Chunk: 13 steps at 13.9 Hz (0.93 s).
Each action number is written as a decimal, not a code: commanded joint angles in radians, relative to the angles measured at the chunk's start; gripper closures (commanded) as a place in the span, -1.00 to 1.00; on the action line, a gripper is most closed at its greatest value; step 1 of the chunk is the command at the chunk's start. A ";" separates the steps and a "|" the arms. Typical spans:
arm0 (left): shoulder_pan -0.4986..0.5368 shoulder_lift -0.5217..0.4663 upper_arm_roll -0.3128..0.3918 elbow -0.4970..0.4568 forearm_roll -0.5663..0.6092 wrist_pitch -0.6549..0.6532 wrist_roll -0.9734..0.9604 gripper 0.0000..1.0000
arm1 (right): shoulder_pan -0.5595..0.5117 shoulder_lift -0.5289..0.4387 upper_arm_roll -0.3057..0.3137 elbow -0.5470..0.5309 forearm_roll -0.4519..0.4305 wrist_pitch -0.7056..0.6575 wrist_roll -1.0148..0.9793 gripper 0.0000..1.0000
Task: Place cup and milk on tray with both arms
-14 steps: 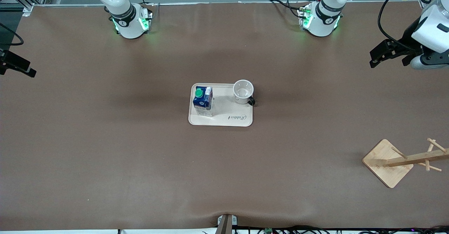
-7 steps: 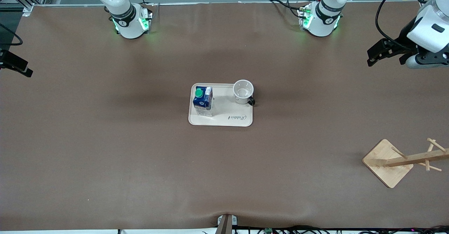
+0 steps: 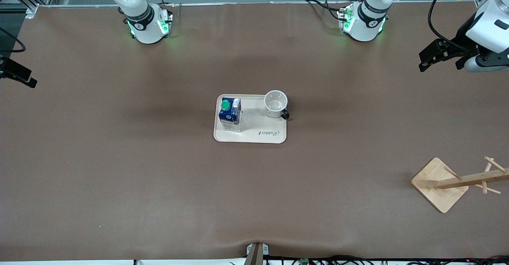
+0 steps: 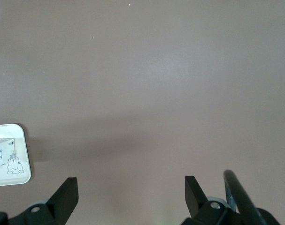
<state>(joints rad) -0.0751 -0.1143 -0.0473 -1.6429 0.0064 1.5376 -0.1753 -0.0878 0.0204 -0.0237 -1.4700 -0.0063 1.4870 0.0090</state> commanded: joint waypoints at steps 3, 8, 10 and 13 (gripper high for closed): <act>0.006 0.021 0.000 0.044 0.003 -0.022 0.005 -1.00 | -0.006 0.020 0.007 0.033 -0.017 -0.008 0.009 -1.00; 0.006 0.022 0.004 0.044 0.012 -0.024 0.003 -1.00 | -0.006 0.030 0.007 0.033 -0.021 -0.008 0.009 -1.00; 0.003 0.018 0.001 0.051 0.050 -0.043 0.004 -1.00 | -0.004 0.032 0.007 0.033 -0.021 -0.008 0.009 -1.00; -0.002 0.053 -0.003 0.089 0.050 -0.047 0.002 -1.00 | -0.003 0.032 0.007 0.033 -0.023 -0.010 0.009 -1.00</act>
<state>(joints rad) -0.0737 -0.0968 -0.0448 -1.6041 0.0365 1.5204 -0.1753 -0.0878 0.0384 -0.0237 -1.4687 -0.0082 1.4882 0.0090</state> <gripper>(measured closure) 0.000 0.000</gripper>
